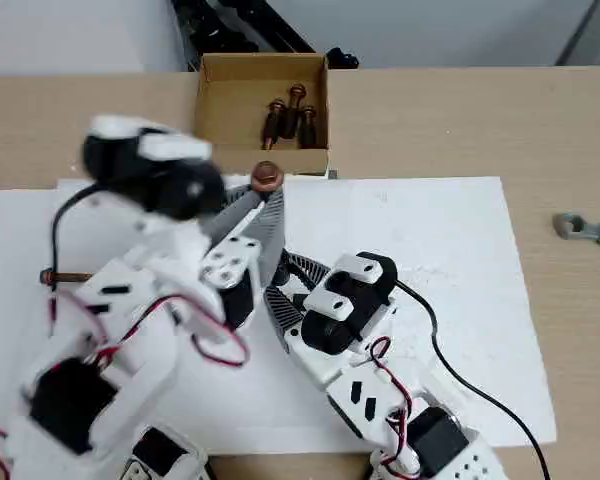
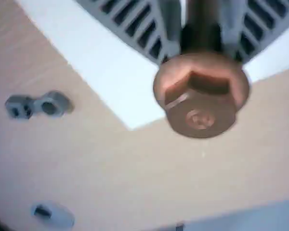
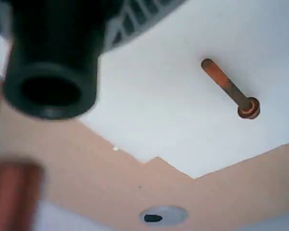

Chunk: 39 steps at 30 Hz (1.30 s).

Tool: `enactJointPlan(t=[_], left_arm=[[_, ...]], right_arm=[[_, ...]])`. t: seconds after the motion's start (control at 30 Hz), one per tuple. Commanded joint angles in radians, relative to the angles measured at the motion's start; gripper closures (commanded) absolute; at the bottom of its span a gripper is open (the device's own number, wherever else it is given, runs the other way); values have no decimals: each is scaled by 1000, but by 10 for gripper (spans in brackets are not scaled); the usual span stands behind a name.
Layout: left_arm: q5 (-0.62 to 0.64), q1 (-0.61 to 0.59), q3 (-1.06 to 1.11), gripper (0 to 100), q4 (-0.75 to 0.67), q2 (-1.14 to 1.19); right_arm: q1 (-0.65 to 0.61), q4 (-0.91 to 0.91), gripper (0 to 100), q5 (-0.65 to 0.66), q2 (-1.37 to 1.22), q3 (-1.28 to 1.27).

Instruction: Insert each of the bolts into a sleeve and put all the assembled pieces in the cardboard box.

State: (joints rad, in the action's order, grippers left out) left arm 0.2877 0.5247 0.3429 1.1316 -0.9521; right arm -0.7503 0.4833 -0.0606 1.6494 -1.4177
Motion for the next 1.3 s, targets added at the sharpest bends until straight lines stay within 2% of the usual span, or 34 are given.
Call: enactJointPlan(t=[0.0,0.27,1.27], left_arm=[[6,12,-51,993,3,17],[6,6,-51,993,46,14],[-32,-15,4,994,38,14]], right_arm=[[-1,-31,997,-9,12,8],[-1,-31,997,-9,12,8],[31,-31,997,-11,12,54]])
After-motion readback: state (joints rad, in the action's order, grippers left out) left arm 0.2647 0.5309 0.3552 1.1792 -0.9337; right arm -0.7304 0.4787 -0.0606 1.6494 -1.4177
